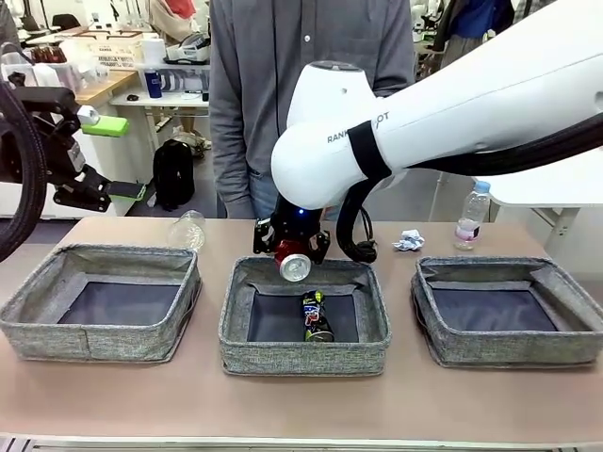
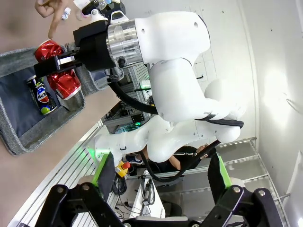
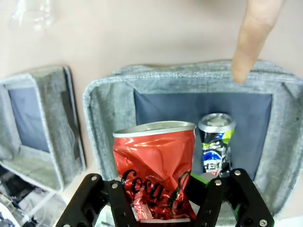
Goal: Sort the waste into the appropriate baskets.
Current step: Place the picked waste into the Fabric basket indicated by the person.
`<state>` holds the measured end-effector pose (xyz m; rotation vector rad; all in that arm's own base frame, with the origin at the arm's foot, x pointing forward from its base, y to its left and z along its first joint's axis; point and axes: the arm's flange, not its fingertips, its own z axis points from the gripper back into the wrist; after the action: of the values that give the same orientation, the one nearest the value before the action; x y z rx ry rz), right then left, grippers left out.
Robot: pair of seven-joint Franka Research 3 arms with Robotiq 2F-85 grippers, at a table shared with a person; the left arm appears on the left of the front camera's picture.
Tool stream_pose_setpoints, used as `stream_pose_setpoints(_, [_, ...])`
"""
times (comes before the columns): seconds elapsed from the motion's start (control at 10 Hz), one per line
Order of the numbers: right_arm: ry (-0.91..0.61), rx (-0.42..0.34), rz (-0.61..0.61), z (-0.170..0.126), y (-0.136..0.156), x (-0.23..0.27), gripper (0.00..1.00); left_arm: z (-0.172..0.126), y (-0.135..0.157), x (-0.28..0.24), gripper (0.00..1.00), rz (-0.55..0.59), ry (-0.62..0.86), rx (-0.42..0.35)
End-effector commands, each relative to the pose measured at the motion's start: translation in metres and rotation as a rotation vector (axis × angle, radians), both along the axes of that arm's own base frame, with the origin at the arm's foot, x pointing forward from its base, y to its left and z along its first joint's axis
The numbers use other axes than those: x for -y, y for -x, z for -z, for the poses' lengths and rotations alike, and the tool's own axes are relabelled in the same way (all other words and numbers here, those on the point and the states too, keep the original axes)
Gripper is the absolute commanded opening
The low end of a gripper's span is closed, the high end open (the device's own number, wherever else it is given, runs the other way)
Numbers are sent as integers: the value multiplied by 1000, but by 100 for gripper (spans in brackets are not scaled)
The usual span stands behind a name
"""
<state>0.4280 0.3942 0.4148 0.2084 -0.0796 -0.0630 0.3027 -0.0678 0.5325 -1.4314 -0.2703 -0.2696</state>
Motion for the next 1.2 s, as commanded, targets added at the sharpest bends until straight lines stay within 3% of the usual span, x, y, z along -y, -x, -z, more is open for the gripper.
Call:
stream_pose_setpoints(0.0, [-19,-22,-38,-3,3,8,64,-1,2,3,100,2,26,19])
stream_pose_setpoints(0.1, [-13,-21,-33,-3,3,8,64,-1,2,3,100,2,26,19])
stream_pose_setpoints(0.2, [-9,-19,-27,-4,3,8,100,-1,2,3,100,2,26,19])
stream_pose_setpoints(0.3, [-7,-21,-20,-5,2,8,66,-1,2,3,100,2,26,19])
stream_pose_setpoints(0.4, [-7,-22,-17,-5,2,7,100,-1,2,3,100,2,26,19])
stream_pose_setpoints(1.1, [-2,-32,-18,-4,2,8,100,-1,2,3,100,2,26,19])
